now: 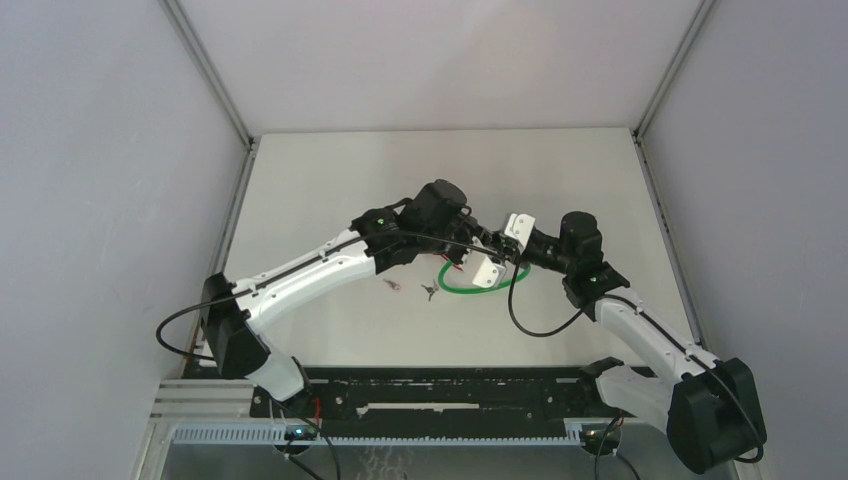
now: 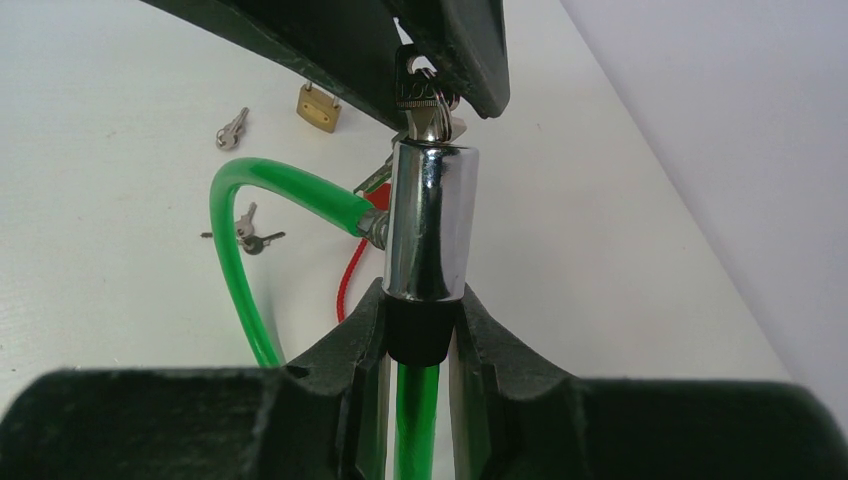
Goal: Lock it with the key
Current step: Lock the lock at the center of the board.
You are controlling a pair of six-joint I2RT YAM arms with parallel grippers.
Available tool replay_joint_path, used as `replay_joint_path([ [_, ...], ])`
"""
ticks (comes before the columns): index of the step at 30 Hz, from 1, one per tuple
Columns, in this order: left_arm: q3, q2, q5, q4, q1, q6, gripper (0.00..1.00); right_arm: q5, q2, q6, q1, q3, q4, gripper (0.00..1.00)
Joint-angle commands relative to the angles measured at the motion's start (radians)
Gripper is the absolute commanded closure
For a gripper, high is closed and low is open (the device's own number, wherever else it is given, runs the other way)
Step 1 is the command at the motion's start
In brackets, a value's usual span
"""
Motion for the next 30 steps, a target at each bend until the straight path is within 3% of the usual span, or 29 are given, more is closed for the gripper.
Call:
replay_joint_path([
  [1, 0.005, -0.010, 0.056, -0.017, -0.005, -0.089, 0.68, 0.024, 0.007, 0.006, -0.004, -0.008, -0.084, 1.00],
  [30, 0.139, 0.063, 0.411, -0.080, 0.128, -0.612, 0.65, 0.039, -0.017, 0.019, -0.005, -0.026, -0.056, 1.00],
])
